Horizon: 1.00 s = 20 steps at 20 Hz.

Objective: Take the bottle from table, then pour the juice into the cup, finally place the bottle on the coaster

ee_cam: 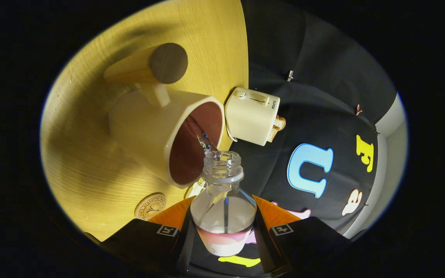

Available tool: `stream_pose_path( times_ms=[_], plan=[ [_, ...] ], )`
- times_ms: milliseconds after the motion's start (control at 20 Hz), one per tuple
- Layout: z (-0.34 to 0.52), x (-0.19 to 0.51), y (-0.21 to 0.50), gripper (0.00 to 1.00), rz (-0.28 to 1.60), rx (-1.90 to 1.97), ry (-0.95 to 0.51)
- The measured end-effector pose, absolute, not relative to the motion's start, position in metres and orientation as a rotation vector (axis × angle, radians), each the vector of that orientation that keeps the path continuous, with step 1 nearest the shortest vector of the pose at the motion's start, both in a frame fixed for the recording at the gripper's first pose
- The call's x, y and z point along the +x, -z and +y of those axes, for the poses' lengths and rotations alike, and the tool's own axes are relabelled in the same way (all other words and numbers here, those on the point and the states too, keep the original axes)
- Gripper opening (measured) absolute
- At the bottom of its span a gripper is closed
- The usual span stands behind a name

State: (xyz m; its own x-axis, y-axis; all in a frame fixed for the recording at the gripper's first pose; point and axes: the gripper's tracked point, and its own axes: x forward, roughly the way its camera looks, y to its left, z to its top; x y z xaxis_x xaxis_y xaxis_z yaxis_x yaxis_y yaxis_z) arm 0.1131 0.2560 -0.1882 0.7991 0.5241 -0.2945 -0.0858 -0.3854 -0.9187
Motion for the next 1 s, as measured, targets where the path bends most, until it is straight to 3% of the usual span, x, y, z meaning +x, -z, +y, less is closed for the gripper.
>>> stream_pose_path(
  times_ms=[1000],
  plan=[
    [0.269, 0.122, 0.158, 0.71, -0.481, -1.926, -0.671]
  ],
)
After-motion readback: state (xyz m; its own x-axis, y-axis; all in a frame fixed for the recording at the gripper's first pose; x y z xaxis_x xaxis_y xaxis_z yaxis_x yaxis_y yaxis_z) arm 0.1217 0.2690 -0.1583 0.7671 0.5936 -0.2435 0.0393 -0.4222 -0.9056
